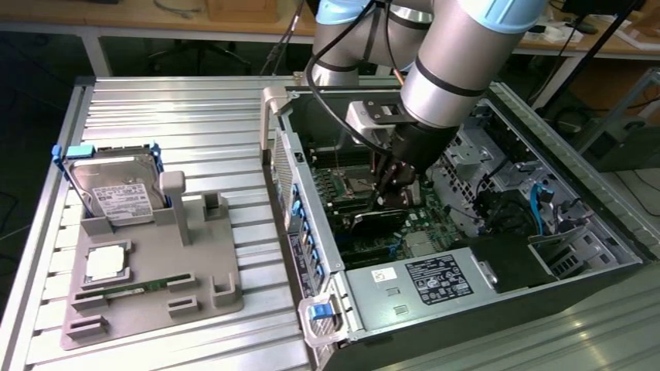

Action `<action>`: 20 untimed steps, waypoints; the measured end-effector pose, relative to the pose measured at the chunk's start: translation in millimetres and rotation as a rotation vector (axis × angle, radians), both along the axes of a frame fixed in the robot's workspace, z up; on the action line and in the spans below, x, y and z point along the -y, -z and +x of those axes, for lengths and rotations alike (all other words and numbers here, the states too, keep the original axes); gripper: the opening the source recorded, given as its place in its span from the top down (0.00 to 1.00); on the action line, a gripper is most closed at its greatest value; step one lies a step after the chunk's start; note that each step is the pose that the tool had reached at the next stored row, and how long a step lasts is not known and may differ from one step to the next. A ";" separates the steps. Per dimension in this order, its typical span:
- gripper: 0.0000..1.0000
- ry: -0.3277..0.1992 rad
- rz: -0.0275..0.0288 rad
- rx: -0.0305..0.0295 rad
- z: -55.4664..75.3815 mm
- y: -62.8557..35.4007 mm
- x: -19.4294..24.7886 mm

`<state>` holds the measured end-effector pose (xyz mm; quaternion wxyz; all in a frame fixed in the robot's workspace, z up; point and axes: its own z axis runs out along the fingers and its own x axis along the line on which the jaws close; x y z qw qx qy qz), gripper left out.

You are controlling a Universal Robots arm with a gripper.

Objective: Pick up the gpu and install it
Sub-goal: 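Insert the gpu into the slot, then press down on the gpu until it lock into place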

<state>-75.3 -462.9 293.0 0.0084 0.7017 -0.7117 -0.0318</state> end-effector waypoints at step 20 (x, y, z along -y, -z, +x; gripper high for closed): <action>0.89 -0.001 -0.0028 0.0063 0.0 6.2 -1.3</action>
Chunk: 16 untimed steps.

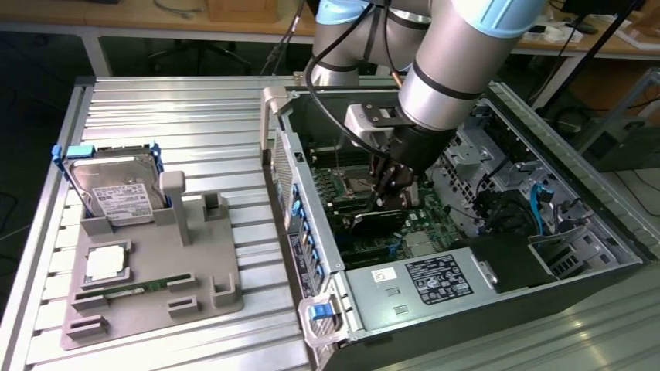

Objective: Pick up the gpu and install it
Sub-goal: 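Press down on the gpu until it lock into place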

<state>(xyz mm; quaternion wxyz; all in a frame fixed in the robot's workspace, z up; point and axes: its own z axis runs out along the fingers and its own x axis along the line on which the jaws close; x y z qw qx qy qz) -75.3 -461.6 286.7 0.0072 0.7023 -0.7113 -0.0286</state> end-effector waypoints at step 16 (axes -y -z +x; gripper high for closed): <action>0.89 0.000 -0.0171 0.0069 0.0 16.3 -0.8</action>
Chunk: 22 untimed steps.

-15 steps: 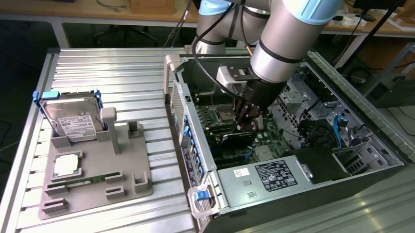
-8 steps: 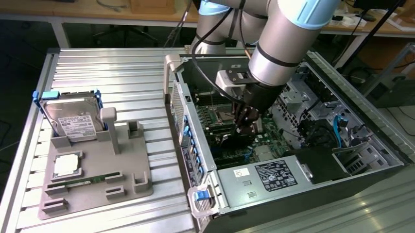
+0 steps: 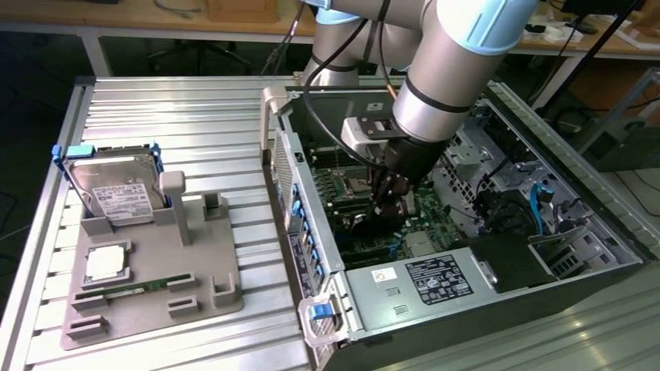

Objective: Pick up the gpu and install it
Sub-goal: 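Press down on the gpu until it lock into place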

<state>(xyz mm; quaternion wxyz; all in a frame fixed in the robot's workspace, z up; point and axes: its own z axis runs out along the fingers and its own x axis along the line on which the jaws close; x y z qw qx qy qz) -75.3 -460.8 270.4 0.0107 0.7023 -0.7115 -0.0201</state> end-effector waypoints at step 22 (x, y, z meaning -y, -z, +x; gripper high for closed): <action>0.89 0.000 0.0110 -0.0002 -44.1 -26.5 -0.1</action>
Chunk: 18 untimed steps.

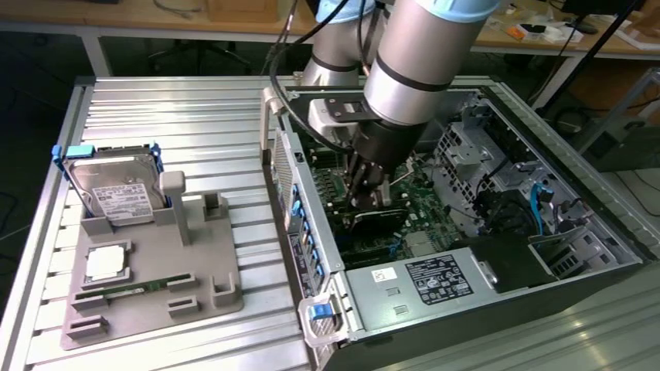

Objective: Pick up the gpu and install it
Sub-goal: 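Press down on the gpu until it lock into place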

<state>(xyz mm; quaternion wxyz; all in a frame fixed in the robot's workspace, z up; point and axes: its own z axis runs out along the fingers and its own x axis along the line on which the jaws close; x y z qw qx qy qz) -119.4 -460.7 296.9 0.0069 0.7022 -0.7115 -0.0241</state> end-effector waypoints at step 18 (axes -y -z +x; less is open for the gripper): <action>0.89 -0.003 0.0194 -0.0017 -38.4 -5.3 -1.8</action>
